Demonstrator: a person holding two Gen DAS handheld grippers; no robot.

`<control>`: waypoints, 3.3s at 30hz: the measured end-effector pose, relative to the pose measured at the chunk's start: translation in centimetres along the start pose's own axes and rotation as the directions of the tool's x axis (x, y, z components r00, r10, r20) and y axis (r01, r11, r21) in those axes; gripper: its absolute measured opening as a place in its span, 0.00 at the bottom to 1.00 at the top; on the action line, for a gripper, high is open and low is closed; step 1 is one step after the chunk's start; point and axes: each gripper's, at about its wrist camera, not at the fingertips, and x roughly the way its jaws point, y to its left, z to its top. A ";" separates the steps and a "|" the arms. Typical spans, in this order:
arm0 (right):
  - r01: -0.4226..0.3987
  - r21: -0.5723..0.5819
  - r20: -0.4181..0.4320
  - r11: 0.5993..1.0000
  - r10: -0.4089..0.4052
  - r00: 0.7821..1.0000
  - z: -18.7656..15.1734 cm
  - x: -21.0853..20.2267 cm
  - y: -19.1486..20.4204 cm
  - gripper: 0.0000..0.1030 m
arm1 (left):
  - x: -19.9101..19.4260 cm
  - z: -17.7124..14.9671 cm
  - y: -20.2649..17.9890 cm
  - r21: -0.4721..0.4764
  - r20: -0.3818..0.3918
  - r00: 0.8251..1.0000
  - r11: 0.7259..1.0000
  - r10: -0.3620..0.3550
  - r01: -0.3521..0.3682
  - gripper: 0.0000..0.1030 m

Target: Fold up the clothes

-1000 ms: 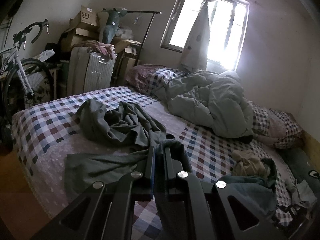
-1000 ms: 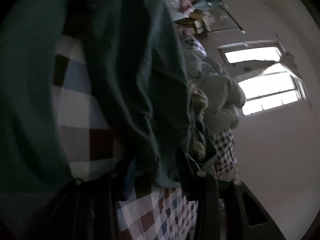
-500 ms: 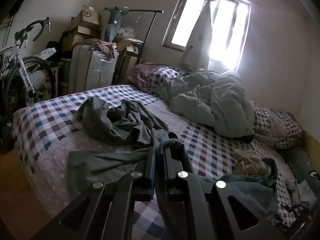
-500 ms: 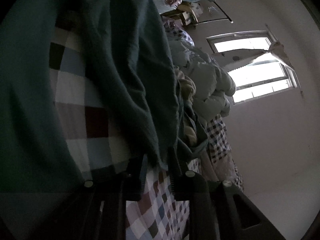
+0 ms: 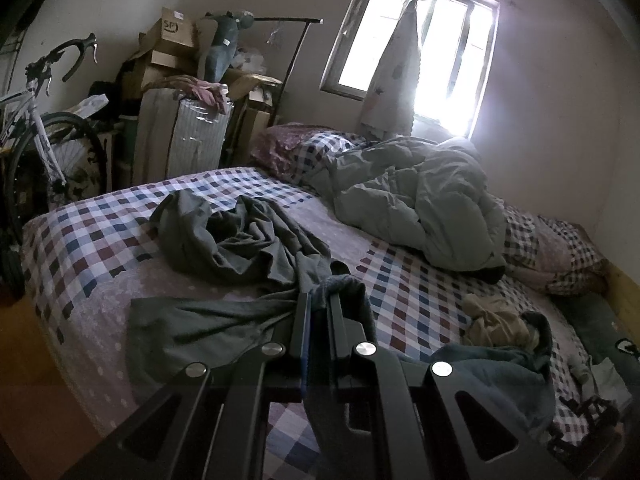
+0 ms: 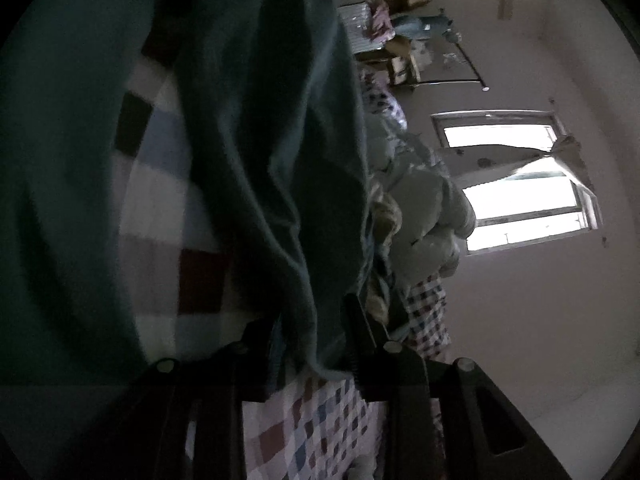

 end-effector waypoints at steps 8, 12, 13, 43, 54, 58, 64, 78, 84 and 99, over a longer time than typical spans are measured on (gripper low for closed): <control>0.020 0.027 -0.006 0.999 -0.019 1.000 0.4 0.2 -0.2 0.30 | 0.0 -0.1 0.1 0.004 -0.004 1.000 1.000 0.000 0.000 0.06; 0.023 0.043 -0.012 0.999 -0.023 1.000 0.5 0.5 -0.3 0.03 | 0.0 -0.2 0.0 0.015 -0.012 1.000 1.000 0.001 -0.001 0.06; 0.028 0.051 -0.010 0.998 -0.028 1.000 0.6 0.4 -0.5 0.03 | 0.0 -0.2 0.1 0.018 -0.014 1.000 1.000 0.003 -0.003 0.06; 0.101 0.894 -0.015 0.435 -0.197 0.980 -1.1 -18.6 -32.8 0.03 | -13.4 11.9 -6.6 0.055 0.122 0.948 0.955 -0.295 0.290 0.06; 0.170 0.922 -0.025 0.348 -0.385 0.923 -1.5 -31.7 -43.1 0.03 | -22.9 21.6 -8.8 0.045 0.240 0.857 0.887 -0.457 0.460 0.06; 0.196 0.920 -0.041 0.338 -0.417 0.908 -1.4 -35.8 -46.2 0.03 | -25.9 24.8 -9.7 0.055 0.260 0.813 0.848 -0.521 0.527 0.06; 0.186 0.937 -0.054 0.295 -0.405 0.913 -2.3 -40.6 -50.0 0.03 | -28.8 29.2 -10.7 0.010 0.172 0.741 0.753 -0.650 0.658 0.06; 0.273 0.920 -0.099 0.283 -0.504 0.858 -3.2 -51.6 -52.7 0.03 | -36.8 32.3 -11.6 0.049 0.216 0.659 0.682 -0.721 0.730 0.06; 0.302 0.912 -0.109 0.278 -0.546 0.831 -2.7 -54.9 -51.8 0.03 | -41.7 32.0 -10.7 0.101 0.295 0.635 0.684 -0.714 0.722 0.06; 0.277 0.920 -0.091 0.276 -0.539 0.838 -1.7 -55.0 -50.6 0.03 | -38.3 31.4 -10.9 0.086 0.284 0.717 0.762 -0.637 0.642 0.05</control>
